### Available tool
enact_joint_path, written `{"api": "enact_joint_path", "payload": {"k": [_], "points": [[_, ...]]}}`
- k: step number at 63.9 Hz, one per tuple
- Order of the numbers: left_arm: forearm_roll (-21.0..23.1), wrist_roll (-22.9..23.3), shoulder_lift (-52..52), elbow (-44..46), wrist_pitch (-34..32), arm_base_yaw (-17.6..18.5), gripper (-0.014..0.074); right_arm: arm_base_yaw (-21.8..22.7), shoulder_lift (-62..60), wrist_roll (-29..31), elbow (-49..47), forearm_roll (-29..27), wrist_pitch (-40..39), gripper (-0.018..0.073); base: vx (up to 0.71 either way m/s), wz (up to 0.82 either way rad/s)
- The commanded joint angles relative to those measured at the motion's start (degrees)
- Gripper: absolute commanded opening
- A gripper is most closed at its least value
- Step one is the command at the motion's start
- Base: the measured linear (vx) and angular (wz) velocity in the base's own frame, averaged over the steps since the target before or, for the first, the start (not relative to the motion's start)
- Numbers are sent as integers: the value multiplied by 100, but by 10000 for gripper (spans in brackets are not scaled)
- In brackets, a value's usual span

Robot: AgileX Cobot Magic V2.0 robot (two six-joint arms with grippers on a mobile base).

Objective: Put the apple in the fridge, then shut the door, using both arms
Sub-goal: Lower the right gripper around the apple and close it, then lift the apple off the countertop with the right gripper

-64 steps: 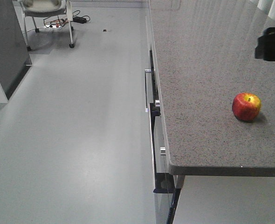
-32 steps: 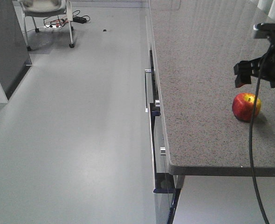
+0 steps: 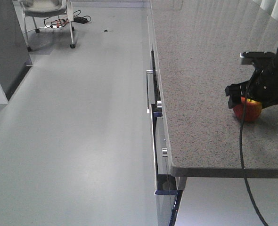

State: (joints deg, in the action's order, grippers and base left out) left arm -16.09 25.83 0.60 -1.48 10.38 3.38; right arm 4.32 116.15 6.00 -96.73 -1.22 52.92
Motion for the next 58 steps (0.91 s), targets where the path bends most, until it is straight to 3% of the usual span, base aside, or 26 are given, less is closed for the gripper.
{"api": "enact_joint_path", "payload": {"k": [1, 8, 15, 27, 35, 38, 58], "points": [[-20, 12, 34, -120, -420, -5, -6, 31, -207, -30, -173, 122, -206, 603, 0, 0], [-20, 12, 34, -120, -420, -5, -6, 31, -192, -30, -173, 198, -205, 564, 0, 0], [-20, 12, 34, -120, -420, -5, -6, 31, -192, -49, -177, 233, -210, 463, 0, 0], [-20, 12, 34, -120, -420, -5, -6, 31, -258, 1, -188, 170, -161, 193, 0, 0], [-20, 12, 34, -120, -420, -5, -6, 18, -550, 291, -188, -158, -310, 36, 0, 0], [-20, 12, 34, -120, -420, -5, -6, 18, -753, 513, -188, -496, -407, -17, 0, 0], [-20, 12, 34, -120, -420, -5, -6, 18, -2654, 2396, 188, -3064, -468, -7, 0, 0]]}}
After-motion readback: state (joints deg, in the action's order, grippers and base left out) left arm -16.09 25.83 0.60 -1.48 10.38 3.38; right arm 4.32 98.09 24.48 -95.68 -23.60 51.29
